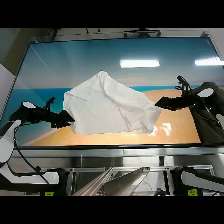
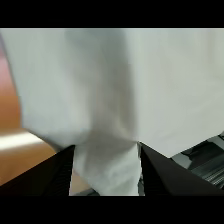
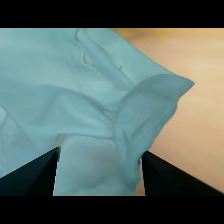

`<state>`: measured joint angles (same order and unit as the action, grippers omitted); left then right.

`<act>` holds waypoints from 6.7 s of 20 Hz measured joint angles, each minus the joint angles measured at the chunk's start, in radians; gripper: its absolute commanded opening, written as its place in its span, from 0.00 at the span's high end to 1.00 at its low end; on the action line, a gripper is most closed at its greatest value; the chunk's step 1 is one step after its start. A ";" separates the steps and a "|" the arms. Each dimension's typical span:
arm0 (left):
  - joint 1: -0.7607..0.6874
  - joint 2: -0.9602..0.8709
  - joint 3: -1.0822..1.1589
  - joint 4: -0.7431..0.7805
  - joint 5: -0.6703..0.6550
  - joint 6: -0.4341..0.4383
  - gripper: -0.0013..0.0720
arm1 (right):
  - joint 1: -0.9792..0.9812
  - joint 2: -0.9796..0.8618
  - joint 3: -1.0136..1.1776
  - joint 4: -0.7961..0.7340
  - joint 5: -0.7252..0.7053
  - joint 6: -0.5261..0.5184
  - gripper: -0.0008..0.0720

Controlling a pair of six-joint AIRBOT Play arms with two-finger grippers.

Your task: Fold the shirts.

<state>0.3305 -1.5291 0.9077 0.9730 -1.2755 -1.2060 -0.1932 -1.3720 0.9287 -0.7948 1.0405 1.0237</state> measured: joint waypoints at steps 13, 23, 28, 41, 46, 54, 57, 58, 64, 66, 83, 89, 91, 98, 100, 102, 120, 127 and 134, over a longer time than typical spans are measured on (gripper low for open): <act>0.040 0.003 -0.143 -0.068 -0.015 0.066 0.49 | -0.004 -0.072 -0.135 0.021 -0.027 0.016 0.76; 0.085 0.013 -0.050 -0.044 -0.035 0.082 0.98 | 0.007 -0.126 -0.123 0.217 -0.020 -0.144 0.96; 0.130 0.169 -0.057 -0.066 -0.105 0.074 0.15 | 0.007 -0.127 -0.122 0.229 -0.013 -0.158 0.96; 0.183 0.388 -0.367 -0.074 0.184 0.086 0.02 | 0.007 -0.127 -0.122 0.243 0.005 -0.164 0.96; 0.171 0.338 -0.358 -0.097 0.209 0.087 0.25 | 0.007 -0.127 -0.122 0.243 0.006 -0.164 0.96; -0.026 0.157 -0.201 -0.122 0.109 0.097 0.96 | 0.007 -0.091 -0.121 0.243 0.052 -0.164 0.96; -0.059 0.222 -0.095 -0.149 0.011 0.085 0.96 | 0.006 0.013 -0.096 0.264 0.104 -0.164 0.96; -0.064 0.267 -0.050 -0.169 -0.024 0.081 0.96 | 0.006 0.064 -0.074 0.282 0.122 -0.164 0.96; -0.005 0.597 0.303 -0.403 -0.135 0.074 0.96 | -0.063 0.458 0.210 0.457 0.123 -0.164 0.96; 0.077 0.687 0.425 -0.505 -0.118 0.074 0.96 | -0.111 0.583 0.326 0.479 0.062 -0.164 0.96; -0.156 0.216 0.382 -0.377 0.111 0.108 0.96 | 0.036 0.140 0.462 0.276 -0.061 -0.136 0.96; -0.203 -0.288 0.675 -0.294 0.202 0.141 0.96 | 0.124 -0.271 0.461 0.269 -0.342 -0.114 0.96; -0.210 -0.390 0.782 -0.288 0.190 0.143 0.95 | 0.130 -0.330 0.461 0.306 -0.405 -0.117 0.68; -0.169 -0.511 1.056 -0.205 -0.032 0.058 0.18 | 0.013 -0.329 0.461 0.333 -0.299 -0.125 0.50; -0.138 -0.504 1.085 -0.165 -0.146 -0.014 0.19 | -0.075 -0.295 0.460 0.293 -0.161 -0.087 0.50; -0.109 -0.464 1.037 -0.141 -0.238 -0.062 0.19 | -0.162 -0.261 0.441 0.217 -0.013 -0.040 0.50; -0.023 0.281 -0.348 -0.031 0.093 -0.077 0.19 | -0.426 -0.153 0.014 -0.097 0.162 -0.006 0.49; -0.061 0.303 -0.310 -0.032 0.192 -0.061 0.19 | -0.426 -0.157 0.010 -0.099 0.165 -0.006 0.49; 0.044 0.307 -0.213 0.004 0.014 -0.059 0.18 | -0.399 -0.204 0.011 -0.079 0.182 -0.006 0.49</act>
<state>0.3744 -1.2221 0.6945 0.9768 -1.2610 -1.2648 -0.5926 -1.5761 0.9401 -0.8742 1.2228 1.0176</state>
